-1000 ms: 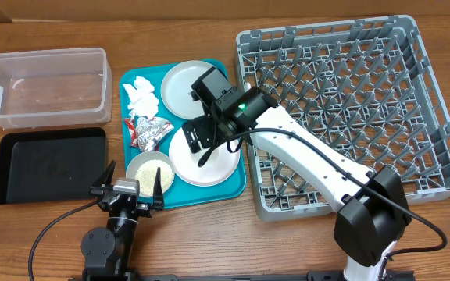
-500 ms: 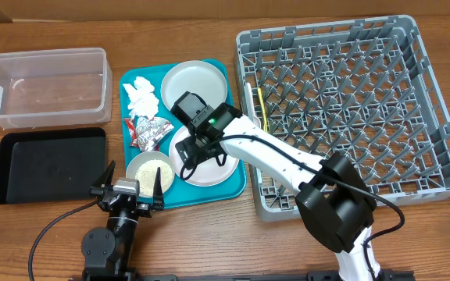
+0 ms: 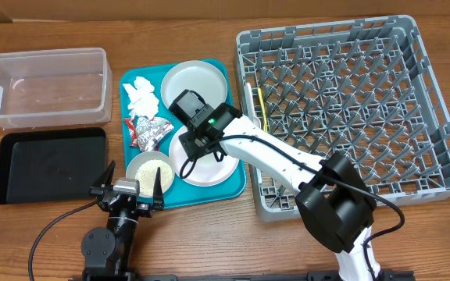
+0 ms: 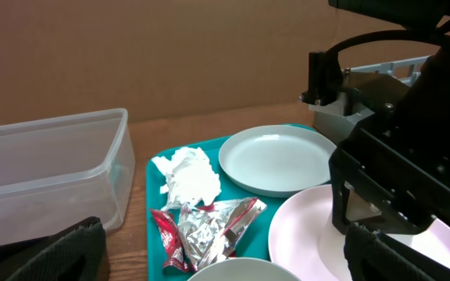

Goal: Sort waste into correct bins and load items into the dishwasher rack
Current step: 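Grasp the white cup and carry it into the dish rack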

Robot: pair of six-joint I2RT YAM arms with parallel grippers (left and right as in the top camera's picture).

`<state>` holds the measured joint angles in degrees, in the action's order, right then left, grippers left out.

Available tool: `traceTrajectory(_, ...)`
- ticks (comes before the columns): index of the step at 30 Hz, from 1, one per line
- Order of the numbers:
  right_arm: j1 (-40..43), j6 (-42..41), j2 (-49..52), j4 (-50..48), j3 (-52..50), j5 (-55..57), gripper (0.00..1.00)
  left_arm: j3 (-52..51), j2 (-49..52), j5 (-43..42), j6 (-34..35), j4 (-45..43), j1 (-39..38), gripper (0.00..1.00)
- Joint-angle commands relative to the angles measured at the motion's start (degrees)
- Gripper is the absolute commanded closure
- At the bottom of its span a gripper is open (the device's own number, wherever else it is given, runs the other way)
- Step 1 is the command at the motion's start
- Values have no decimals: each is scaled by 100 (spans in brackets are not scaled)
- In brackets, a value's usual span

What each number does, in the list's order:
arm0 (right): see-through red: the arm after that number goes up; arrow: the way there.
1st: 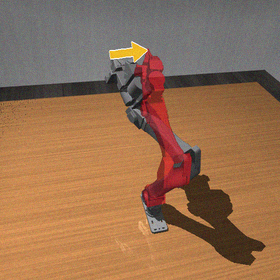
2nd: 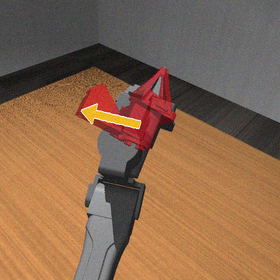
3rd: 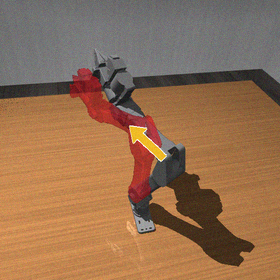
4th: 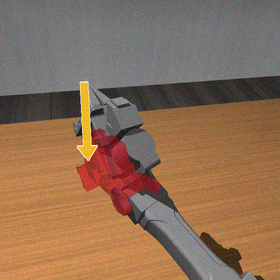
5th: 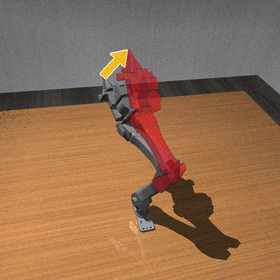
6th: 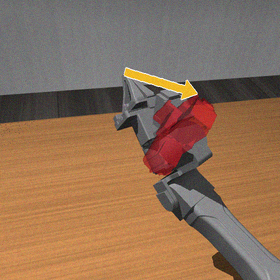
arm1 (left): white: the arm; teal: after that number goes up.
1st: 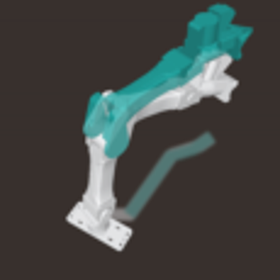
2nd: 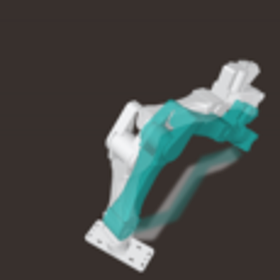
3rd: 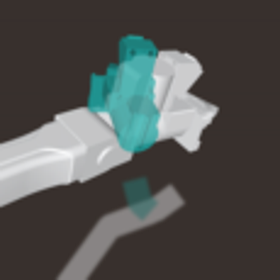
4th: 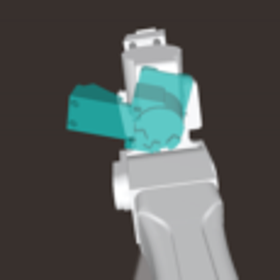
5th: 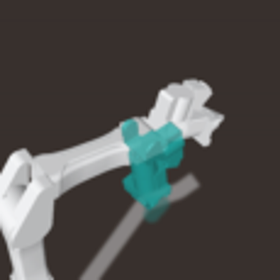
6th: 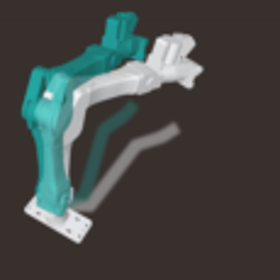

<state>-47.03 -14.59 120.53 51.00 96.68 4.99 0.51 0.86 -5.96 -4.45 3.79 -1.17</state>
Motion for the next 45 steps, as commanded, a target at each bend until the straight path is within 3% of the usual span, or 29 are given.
traceTrajectory(1, -50, 0, 4, 83, 4, 85, 40, -24, -55, 20, 37, 7, -52, 0)
traceTrajectory(3, -59, 2, -20, 269, 48, 179, 46, -24, -55, 20, 37, 7, -52, 0)
traceTrajectory(10, -48, 0, -142, 1062, 634, 186, 53, -24, -55, 20, 37, 7, -52, 0)
traceTrajectory(17, 46, -24, -811, 1762, 1886, 188, 55, -24, -55, 20, 37, 7, -52, 0)
traceTrajectory(24, 535, -90, -1676, 2308, 2179, 852, 55, -24, -55, 20, 37, 7, -52, 0)
traceTrajectory(30, 2210, -92, -1755, 2793, 2166, 1054, 54, -24, -55, 20, 37, 7, -52, 0)
traceTrajectory(37, 4712, -214, -1755, 2909, 2129, 26, 54, -24, -55, 20, 37, 7, -52, 0)
traceTrajectory(45, 6013, -219, -1755, 2367, 918, -254, 54, -24, -55, 20, 37, 7, -52, 0)
